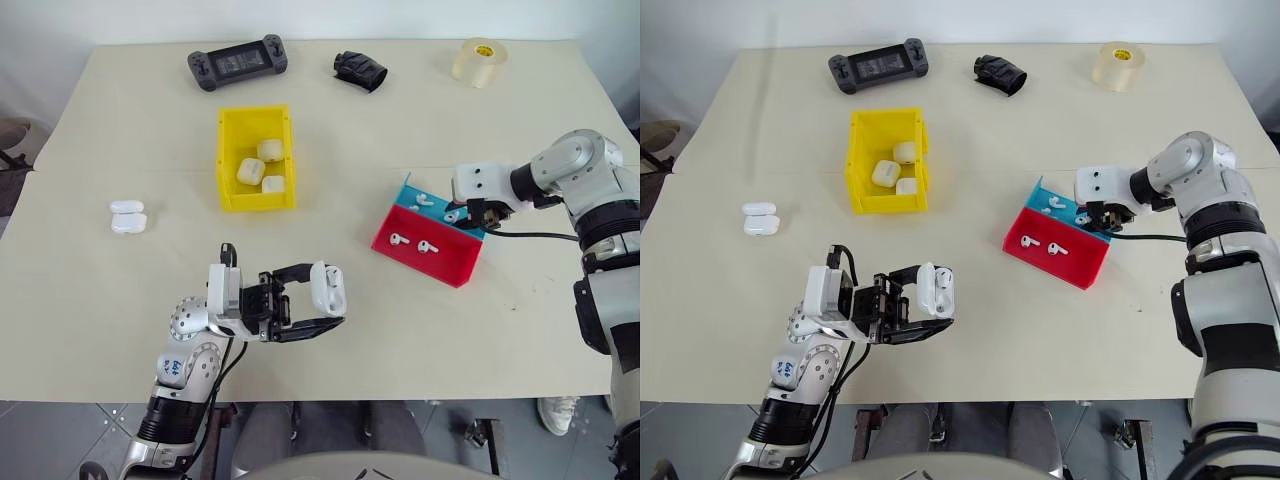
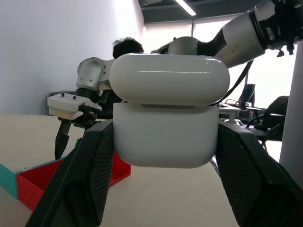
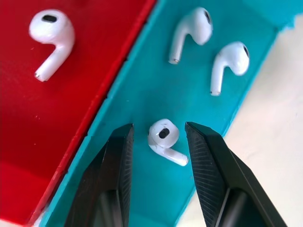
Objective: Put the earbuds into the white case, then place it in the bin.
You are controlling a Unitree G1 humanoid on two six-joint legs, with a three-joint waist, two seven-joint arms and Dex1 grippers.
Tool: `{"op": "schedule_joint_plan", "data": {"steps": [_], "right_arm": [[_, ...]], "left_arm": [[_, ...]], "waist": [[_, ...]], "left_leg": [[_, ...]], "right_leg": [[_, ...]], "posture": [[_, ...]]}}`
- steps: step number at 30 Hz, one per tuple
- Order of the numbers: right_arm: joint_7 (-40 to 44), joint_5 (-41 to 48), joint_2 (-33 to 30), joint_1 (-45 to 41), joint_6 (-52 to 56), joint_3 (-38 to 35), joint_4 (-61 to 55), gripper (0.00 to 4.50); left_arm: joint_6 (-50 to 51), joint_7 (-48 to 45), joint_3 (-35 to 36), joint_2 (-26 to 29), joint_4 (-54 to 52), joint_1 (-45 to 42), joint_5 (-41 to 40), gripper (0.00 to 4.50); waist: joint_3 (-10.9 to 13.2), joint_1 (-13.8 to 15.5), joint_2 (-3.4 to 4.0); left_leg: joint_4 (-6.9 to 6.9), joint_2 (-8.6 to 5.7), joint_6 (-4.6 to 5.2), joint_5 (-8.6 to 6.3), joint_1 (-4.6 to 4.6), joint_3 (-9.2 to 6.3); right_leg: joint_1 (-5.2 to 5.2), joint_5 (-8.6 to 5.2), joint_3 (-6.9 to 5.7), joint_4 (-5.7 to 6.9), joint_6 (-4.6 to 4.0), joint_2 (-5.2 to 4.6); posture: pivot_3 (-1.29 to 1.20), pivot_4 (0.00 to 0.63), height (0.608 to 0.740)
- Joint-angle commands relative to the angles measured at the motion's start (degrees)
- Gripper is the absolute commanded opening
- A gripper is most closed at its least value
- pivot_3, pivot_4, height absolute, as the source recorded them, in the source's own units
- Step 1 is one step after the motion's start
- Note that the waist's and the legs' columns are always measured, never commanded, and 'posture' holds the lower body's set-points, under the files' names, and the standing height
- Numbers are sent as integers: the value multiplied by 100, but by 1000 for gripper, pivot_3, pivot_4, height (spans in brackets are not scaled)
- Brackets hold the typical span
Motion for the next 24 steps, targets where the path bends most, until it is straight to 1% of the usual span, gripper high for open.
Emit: {"op": "schedule_joint_plan", "data": {"steps": [1,10,21,24], "right_arm": [[7,-210,-129,-102,-348,79,143,1795],[-41,-432,-110,-210,-1308,130,280,1795],[-325,-711,-92,-274,-1558,245,419,1795],[-330,-736,-82,-282,-1513,251,449,1226]], "left_arm": [[-21,59,28,30,-271,-15,-56,2797],[-5,192,4,-8,-330,-43,-38,2797],[26,296,21,14,-405,-44,-58,2797],[34,312,21,23,-424,-41,-62,2797]], "waist": [[0,5,0],[0,0,0],[0,-4,0],[0,-4,0]], "left_leg": [[1,0,0,0,0,0],[1,0,0,0,1,0],[2,1,-1,1,3,0],[3,1,-3,2,4,0]], "right_leg": [[0,0,0,0,0,0],[1,0,1,0,0,0],[4,0,2,1,0,1],[6,0,2,2,-1,1]], "posture": [[0,150,740],[0,150,740],[0,150,740],[0,150,740]]}}
